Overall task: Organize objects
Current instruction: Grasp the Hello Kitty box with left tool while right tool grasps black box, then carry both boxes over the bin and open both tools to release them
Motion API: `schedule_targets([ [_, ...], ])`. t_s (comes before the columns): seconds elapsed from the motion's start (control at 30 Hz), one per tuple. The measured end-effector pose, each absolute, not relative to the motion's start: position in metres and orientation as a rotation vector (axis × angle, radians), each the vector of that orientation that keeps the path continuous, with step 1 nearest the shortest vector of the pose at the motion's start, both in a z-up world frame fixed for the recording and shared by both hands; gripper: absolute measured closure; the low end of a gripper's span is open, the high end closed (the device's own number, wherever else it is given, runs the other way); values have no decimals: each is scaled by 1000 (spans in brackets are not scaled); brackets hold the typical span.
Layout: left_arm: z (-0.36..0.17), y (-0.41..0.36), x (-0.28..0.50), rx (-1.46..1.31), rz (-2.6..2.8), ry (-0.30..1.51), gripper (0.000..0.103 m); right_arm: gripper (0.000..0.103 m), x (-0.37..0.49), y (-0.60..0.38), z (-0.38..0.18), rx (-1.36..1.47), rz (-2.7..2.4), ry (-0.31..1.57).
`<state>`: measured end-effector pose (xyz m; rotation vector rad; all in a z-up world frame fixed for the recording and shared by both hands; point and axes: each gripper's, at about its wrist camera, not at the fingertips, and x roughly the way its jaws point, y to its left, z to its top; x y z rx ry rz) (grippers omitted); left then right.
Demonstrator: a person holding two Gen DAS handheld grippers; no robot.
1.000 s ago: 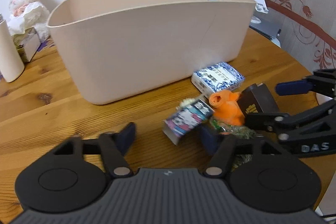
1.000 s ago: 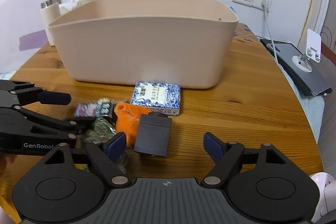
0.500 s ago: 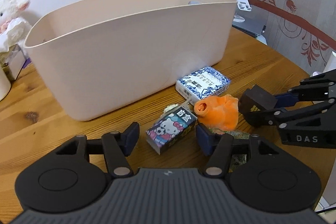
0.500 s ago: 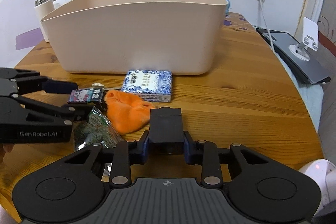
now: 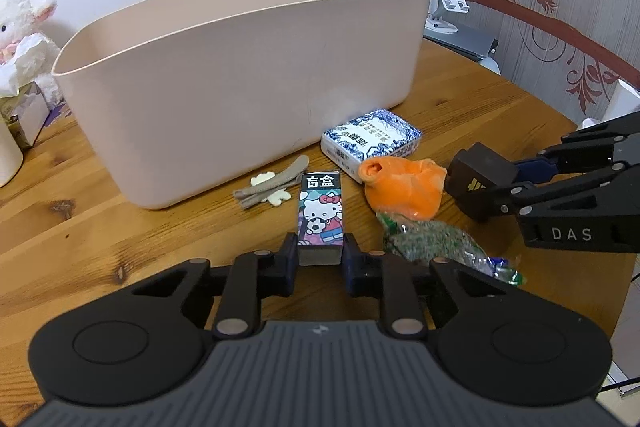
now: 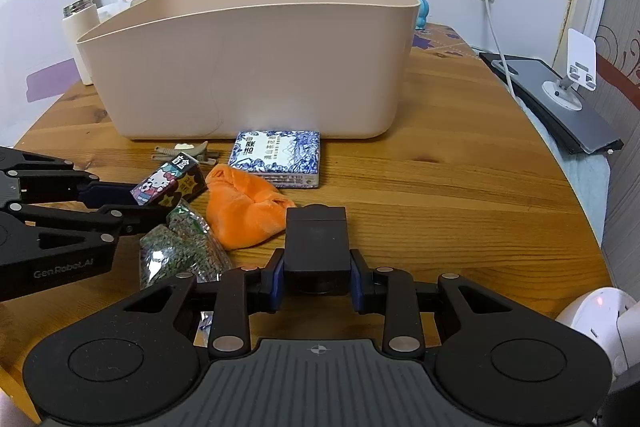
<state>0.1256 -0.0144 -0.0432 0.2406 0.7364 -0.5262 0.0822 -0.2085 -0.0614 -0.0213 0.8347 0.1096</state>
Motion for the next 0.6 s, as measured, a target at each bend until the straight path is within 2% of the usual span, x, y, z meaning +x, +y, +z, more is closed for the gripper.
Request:
schedule_targets([
  [0.6,19,15,81,172,-502,570,79,74,49,-211,-7,-14,102,667],
])
